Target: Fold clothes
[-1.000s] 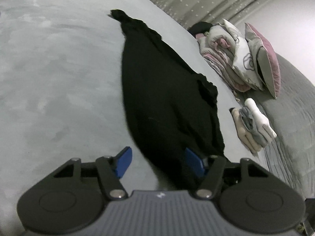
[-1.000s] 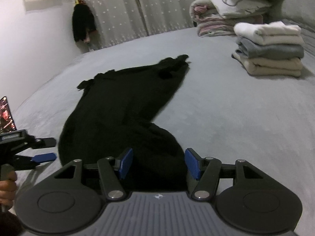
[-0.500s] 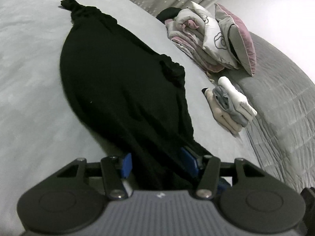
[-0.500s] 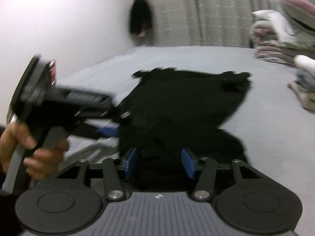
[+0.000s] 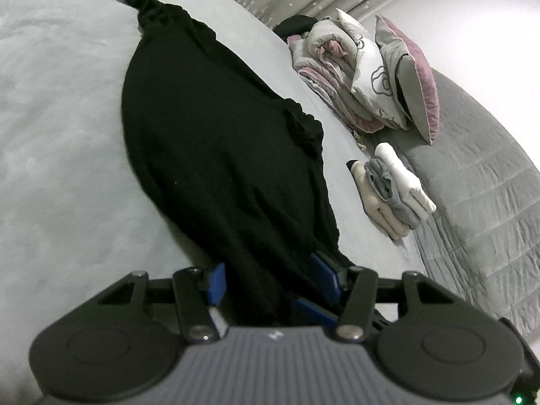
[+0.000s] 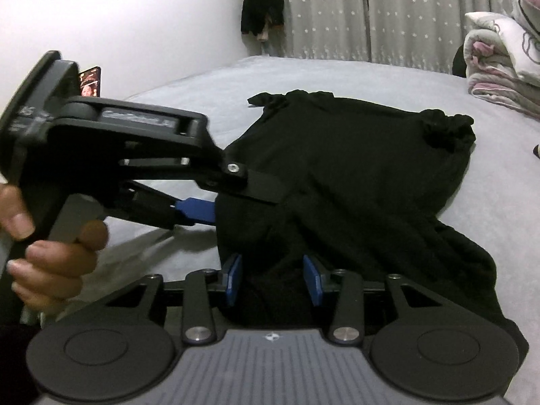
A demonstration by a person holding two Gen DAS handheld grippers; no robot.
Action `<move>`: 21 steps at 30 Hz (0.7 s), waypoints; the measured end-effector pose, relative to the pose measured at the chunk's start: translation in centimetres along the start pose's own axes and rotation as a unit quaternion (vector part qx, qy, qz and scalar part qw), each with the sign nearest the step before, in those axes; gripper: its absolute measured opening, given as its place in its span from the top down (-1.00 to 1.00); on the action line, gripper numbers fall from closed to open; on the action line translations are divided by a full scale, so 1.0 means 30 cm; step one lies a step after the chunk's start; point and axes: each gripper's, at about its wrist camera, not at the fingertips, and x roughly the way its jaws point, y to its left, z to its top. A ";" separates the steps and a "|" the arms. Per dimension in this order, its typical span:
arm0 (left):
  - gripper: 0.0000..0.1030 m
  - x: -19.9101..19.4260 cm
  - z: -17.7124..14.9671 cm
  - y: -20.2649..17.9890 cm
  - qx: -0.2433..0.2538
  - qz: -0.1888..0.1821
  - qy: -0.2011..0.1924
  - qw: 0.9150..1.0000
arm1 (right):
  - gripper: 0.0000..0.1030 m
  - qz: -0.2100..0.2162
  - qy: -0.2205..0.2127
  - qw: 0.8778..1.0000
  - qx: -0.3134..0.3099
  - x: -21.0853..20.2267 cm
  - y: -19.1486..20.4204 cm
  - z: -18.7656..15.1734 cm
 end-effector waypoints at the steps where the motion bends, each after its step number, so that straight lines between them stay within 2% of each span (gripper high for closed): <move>1: -0.04 -0.005 -0.001 0.001 -0.001 0.001 -0.001 1.000 | 0.58 -0.004 0.000 1.000 0.000 -0.003 -0.003 0.001; 4: -0.08 -0.016 -0.005 0.011 -0.007 0.004 -0.002 1.000 | 0.79 0.005 -0.002 0.999 0.035 -0.016 -0.040 0.009; 7: -0.08 -0.024 -0.009 0.019 -0.011 0.009 -0.002 1.000 | 0.82 0.024 -0.008 0.995 0.101 -0.025 -0.111 0.024; 10: -0.08 -0.029 -0.011 0.022 -0.011 0.012 -0.003 1.000 | 0.84 0.042 -0.017 0.982 0.183 -0.034 -0.202 0.034; 14: -0.08 -0.029 -0.012 0.021 -0.010 0.015 -0.003 1.000 | 0.84 0.028 -0.017 0.966 0.255 -0.028 -0.294 0.035; 17: -0.08 -0.027 -0.012 0.021 -0.012 0.017 -0.003 1.000 | 0.83 -0.006 -0.019 0.965 0.261 -0.030 -0.317 0.036; 21: -0.08 -0.030 -0.008 0.024 -0.018 0.017 -0.004 1.000 | 0.82 -0.027 -0.027 0.970 0.240 -0.046 -0.302 0.044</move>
